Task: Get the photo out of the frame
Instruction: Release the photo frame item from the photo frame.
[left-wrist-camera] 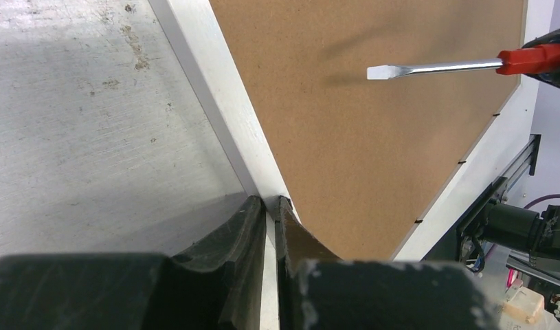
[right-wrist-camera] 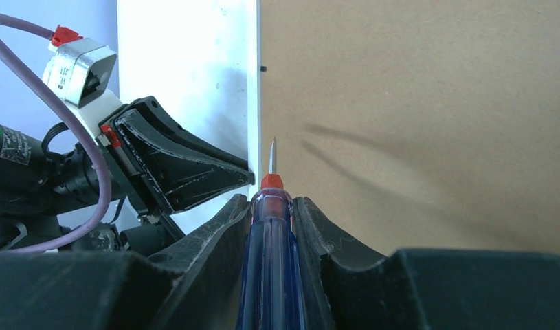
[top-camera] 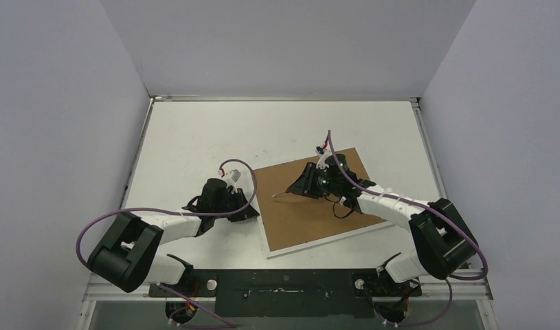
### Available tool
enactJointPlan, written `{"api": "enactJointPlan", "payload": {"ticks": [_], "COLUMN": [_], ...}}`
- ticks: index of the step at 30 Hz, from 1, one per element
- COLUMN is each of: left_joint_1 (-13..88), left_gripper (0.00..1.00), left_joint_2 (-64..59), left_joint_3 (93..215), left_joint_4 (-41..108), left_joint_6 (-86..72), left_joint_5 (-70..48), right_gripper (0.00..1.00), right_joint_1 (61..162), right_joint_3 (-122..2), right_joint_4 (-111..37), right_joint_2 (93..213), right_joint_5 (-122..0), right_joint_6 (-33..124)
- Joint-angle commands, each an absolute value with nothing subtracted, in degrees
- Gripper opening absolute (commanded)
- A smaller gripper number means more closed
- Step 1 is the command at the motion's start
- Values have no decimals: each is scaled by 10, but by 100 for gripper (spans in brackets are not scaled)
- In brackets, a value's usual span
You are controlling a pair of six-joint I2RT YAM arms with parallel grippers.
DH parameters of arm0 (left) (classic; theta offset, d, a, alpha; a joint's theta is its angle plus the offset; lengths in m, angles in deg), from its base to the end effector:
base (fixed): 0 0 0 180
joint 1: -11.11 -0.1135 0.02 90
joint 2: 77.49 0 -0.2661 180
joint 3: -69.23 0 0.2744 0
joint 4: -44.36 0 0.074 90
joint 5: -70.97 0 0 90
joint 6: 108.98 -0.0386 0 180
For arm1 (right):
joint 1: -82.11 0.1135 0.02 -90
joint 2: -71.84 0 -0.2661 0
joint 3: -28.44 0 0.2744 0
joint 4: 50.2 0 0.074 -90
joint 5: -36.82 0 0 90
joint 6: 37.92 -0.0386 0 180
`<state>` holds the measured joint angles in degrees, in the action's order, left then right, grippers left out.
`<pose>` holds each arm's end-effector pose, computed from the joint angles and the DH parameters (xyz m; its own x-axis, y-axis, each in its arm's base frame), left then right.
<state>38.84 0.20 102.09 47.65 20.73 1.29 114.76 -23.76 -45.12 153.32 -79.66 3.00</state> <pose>0.2065 -0.1237 0.1070 -0.8773 -0.2157 -0.4287 0.1376 0.7427 -0.6554 0.2513 0.1815 0.1812 -0.9103 0.2200 -0.3506 -0.1602 0.5937 0.7886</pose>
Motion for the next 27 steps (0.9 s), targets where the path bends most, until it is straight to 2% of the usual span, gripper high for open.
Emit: {"api": "enactJointPlan", "payload": {"ticks": [1,19,21,25,27], "left_joint_1": [398,398,398,399,403], "left_gripper": [0,0,16,41,48], "left_joint_2": [8,12,6,0,4], "left_joint_3": [1005,1017,1019,1042,1062], "left_joint_4": [436,428,436,444,417], "left_joint_6": [194,215,232,271,281], "left_joint_5": [-2,-7,-10,-12,-29], "right_gripper": [0,0,0,0,0], "right_joint_1": [1146,1129,1129,1129,1129], "right_joint_3": [-278,-371,-385,-400,-406], "right_joint_4": [-523,-528,-519,-507,-497], "right_joint_2": [1563,1696,1711,1726,1727], "right_joint_5": [-836,-881,-882,-884,-881], "right_joint_6": [35,73,78,87,91]}}
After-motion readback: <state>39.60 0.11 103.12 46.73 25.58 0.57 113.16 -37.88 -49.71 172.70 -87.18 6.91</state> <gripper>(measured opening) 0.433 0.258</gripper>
